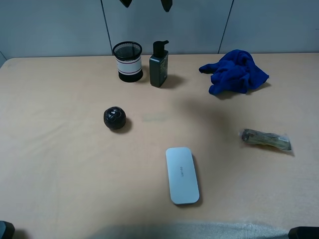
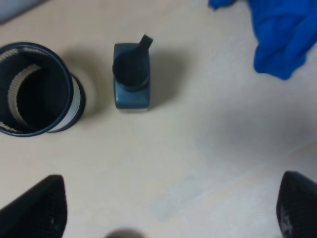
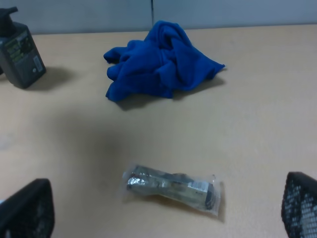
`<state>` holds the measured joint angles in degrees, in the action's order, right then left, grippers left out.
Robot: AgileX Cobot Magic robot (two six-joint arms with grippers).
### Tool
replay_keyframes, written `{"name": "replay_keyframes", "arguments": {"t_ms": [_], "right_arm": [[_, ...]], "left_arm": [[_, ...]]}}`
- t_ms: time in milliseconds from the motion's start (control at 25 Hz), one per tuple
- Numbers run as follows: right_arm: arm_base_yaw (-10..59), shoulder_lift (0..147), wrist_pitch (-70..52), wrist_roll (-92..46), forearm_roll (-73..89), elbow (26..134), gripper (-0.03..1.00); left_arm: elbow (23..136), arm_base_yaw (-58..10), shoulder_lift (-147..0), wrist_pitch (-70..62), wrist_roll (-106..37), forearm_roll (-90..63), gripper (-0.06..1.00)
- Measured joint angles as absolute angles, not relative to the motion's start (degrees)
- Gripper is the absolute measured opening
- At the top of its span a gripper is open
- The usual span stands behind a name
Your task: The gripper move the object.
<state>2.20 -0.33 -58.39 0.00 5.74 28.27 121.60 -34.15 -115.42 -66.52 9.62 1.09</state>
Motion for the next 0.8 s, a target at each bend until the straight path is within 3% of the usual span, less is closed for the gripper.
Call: {"name": "replay_keyframes", "arguments": {"t_ms": [800], "right_arm": [[2.2,-0.33,-58.39,0.0,5.77,28.27,0.69]], "left_arm": [[83.37,-34.35,-75.88,-66.53,6.42,4.85,0.85]]}}
